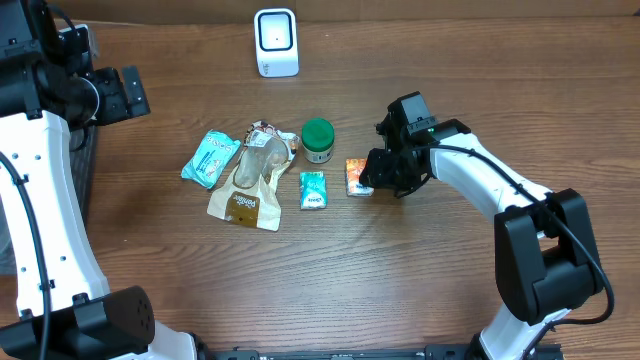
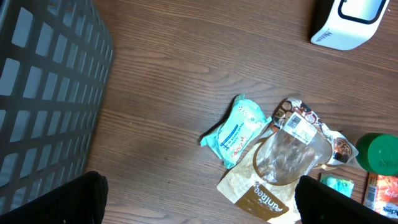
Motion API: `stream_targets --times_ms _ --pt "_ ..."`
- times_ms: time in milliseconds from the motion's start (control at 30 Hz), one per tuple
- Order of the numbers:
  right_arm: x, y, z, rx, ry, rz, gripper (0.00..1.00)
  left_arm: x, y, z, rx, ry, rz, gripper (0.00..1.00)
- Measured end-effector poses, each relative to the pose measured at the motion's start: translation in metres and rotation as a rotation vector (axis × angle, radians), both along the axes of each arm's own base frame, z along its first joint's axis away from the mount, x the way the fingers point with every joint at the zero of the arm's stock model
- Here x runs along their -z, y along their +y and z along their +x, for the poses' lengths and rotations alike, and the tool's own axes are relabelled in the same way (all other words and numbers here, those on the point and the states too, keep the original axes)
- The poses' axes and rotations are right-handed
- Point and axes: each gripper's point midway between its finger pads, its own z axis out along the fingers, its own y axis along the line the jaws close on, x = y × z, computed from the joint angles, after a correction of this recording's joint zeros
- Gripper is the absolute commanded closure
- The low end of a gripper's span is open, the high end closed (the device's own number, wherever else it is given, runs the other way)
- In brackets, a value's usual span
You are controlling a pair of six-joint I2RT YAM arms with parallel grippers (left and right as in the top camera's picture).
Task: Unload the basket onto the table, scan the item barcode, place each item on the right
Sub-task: 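Lower the right gripper and grasp the orange Kleenex pack, then lift the Kleenex pack with the right gripper and hold it under the scanner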
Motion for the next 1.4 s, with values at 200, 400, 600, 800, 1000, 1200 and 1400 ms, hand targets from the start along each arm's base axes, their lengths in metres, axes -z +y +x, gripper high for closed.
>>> stream_targets --times_ms 200,400,600,800,1000,1200,1400 --pt "0.009 0.000 0.001 0.028 -0.014 0.008 0.64 0.000 0.000 0.000 0.000 0.000 0.000 0.00" --pt "0.014 0.001 0.006 0.047 -0.042 0.024 0.65 0.000 0.000 0.000 0.000 0.000 0.000 0.01" --pt "0.027 -0.003 -0.007 0.076 0.000 0.019 0.68 0.000 0.000 0.000 0.000 0.000 0.000 0.00" --pt "0.027 0.004 -0.002 0.082 -0.018 0.059 0.75 0.000 0.000 0.000 0.000 0.000 0.000 0.00" --pt "0.030 0.011 -0.004 0.078 0.012 0.119 0.96 0.000 0.000 0.000 0.000 0.000 0.000 0.01" --pt "0.025 0.006 -0.015 0.093 0.102 0.159 0.96 0.000 0.000 0.000 0.000 0.000 0.000 0.00" --pt "-0.031 0.018 -0.012 0.037 0.098 0.423 0.96 0.000 0.000 0.000 0.000 0.000 0.000 0.01"
